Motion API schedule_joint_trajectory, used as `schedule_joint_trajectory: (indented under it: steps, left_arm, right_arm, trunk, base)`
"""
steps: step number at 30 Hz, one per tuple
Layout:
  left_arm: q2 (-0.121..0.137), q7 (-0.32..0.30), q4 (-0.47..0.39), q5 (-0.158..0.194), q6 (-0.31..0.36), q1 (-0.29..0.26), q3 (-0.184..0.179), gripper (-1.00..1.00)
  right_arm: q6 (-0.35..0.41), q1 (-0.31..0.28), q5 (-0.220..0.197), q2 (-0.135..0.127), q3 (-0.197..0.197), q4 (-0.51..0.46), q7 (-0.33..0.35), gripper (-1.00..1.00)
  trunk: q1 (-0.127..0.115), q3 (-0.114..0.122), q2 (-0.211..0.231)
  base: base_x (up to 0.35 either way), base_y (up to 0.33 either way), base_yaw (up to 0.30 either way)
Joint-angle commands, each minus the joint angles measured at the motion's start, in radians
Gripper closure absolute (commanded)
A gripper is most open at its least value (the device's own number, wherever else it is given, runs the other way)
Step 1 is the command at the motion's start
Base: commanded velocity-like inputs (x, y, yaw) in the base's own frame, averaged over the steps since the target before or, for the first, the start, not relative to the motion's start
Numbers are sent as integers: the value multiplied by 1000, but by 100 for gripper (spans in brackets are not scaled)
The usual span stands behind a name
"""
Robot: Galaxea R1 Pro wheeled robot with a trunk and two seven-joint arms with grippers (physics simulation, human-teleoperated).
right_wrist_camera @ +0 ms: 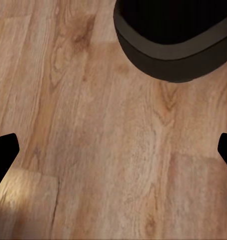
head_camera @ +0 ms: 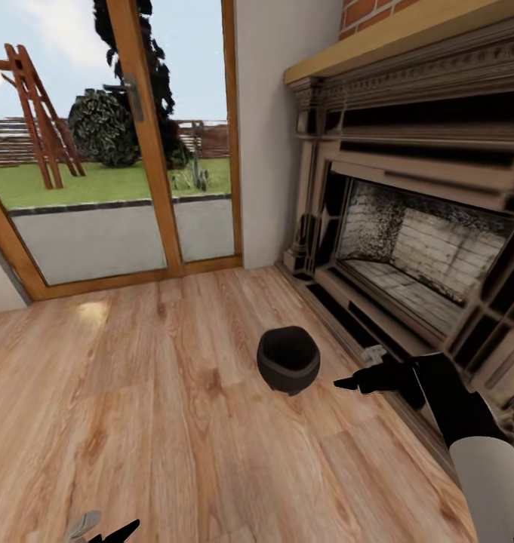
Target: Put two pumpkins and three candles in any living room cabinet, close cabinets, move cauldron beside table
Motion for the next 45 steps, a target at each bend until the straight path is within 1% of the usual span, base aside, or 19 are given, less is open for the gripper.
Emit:
schedule_joint_trajectory:
  steps: [1,17,23,29,31,33,35,36,38,39,41,42,44,45]
  left_arm:
    - [0,-3,0,8,10,0,1,-100]
    - [0,-3,0,8,10,0,1,-100]
    - [0,-3,0,8,10,0,1,-100]
    - [0,-3,0,8,10,0,1,-100]
    - [0,-4,0,8,10,0,1,-100]
    - [0,-4,0,8,10,0,1,-100]
    - [0,-4,0,8,10,0,1,-100]
    - [0,-4,0,8,10,-1,1,-100]
    - [0,-4,0,8,10,-1,1,-100]
    - [0,-4,0,8,10,-1,1,-100]
    - [0,-3,0,8,10,0,1,-100]
    - [0,-3,0,8,10,0,2,-100]
    - [0,-3,0,8,10,0,2,-100]
    - [0,-3,0,8,10,0,2,-100]
  right_arm:
    - [5,-1,8,1,-2,-1,8,-100]
    - [2,0,10,5,-1,4,7,-100]
    - [-8,16,42,10,4,10,7,-100]
    - [-32,37,51,29,8,14,2,-100]
    - [-44,40,58,33,9,15,-11,-100]
    - [-52,44,73,43,10,18,-27,-100]
    - [-62,46,101,61,10,37,-44,-100]
    - [-87,47,141,85,11,66,-62,-100]
    - [-101,47,161,100,10,79,-82,-100]
    - [-111,47,177,115,11,97,-117,-100]
    - [-118,47,182,121,12,113,-146,-100]
    - [-140,47,186,127,15,149,-198,-100]
    - [-149,47,186,131,15,173,-232,-100]
    - [-155,47,185,136,15,191,-270,-100]
  trunk:
    - [0,-1,0]
    - [0,-1,0]
    - [0,-1,0]
    - [0,-1,0]
    - [0,-1,0]
    - [0,-1,0]
    - [0,-1,0]
    - [0,-1,0]
    - [0,-1,0]
    - [0,-1,0]
    - [0,-1,0]
    - [0,-1,0]
    - [0,-1,0]
    - [0,-1,0]
  base:
    - [331,0,0]
    - [338,0,0]
    - [339,0,0]
    - [339,0,0]
    - [339,0,0]
    - [339,0,0]
    - [339,0,0]
    - [339,0,0]
    - [339,0,0]
    - [339,0,0]
    - [339,-10,0]
    - [318,-111,0]
    - [304,-142,0]
    - [192,-103,0]
